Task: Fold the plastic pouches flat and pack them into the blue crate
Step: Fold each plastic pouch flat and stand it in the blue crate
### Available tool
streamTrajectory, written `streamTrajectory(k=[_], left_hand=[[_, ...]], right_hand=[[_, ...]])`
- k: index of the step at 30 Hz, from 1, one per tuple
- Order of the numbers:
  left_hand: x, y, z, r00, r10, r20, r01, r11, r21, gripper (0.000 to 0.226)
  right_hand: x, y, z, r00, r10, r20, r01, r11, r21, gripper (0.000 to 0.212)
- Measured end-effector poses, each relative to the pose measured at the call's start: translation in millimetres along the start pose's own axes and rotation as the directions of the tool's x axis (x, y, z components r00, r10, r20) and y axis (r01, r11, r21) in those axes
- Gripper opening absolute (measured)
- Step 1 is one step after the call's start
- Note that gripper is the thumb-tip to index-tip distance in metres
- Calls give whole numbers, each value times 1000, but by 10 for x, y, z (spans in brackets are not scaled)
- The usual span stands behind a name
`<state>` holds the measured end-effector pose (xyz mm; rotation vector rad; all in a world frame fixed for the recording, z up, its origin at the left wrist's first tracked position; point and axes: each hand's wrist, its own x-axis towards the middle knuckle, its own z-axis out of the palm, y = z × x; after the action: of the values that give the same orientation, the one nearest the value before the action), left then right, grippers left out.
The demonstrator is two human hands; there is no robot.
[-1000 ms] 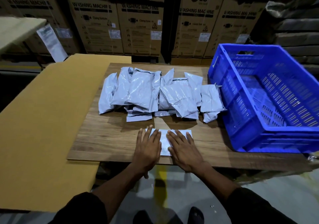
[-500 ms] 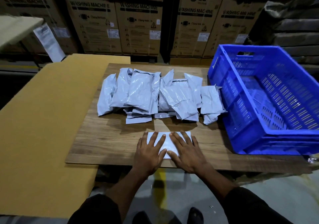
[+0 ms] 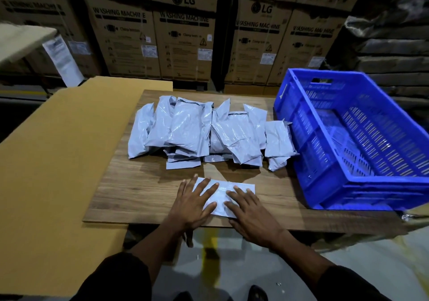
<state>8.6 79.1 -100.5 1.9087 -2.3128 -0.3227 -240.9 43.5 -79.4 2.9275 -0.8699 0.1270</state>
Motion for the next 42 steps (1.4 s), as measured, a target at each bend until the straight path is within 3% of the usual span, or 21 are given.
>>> streamTrajectory(k=[3,5,9,11,15,19,22,25,27,30,33,37,42], left_hand=[[-17,14,-36,1000,6,7,-6,1000,3,87],[-68,3,-65,998,63,-27,-60,994,94,93],[-144,-30,-126,993,102,-55,-93,986,140,58],[-148,-45,-155,991,105,-80,-95,989,116,62],[-143,-67,-215,986,138,-95,-131,988,76,81],[-84,-74,-265,983,149,-110,-148,989,18,99],[-61,-21,-309,954,158,-254,-196,971,-133,95],[-54,90,-313,917,-135,-375,-37,908,-417,83],[-54,150,-211,894,-253,-370,75,898,-433,76],[-58,230,25,951,-192,-244,145,970,-195,68],[6,443,171,981,-132,-141,129,991,-28,63],[149,775,237,993,-50,-107,56,997,57,62],[388,1141,312,997,-47,-63,52,996,67,61]], right_hand=[[44,25,11,999,-16,-43,17,1000,16,26],[70,63,-35,999,-9,-40,10,1000,26,15],[57,67,-103,992,15,-126,-8,998,61,13],[36,19,-129,993,-18,-116,19,1000,13,33],[21,-65,-244,958,-279,71,287,945,-157,71],[123,13,-301,932,-330,149,352,922,-163,54],[213,80,-365,938,-343,-38,335,932,-139,19],[274,130,-542,958,-256,-130,245,965,-92,29],[243,199,-673,977,-167,-134,160,985,-63,40],[164,343,-904,969,37,-243,-16,996,90,46],[77,541,-1205,916,174,-362,-96,970,222,43],[-13,925,-1684,800,271,-536,-141,952,271,37],[-236,1618,-2245,675,299,-675,-216,954,207,30]])
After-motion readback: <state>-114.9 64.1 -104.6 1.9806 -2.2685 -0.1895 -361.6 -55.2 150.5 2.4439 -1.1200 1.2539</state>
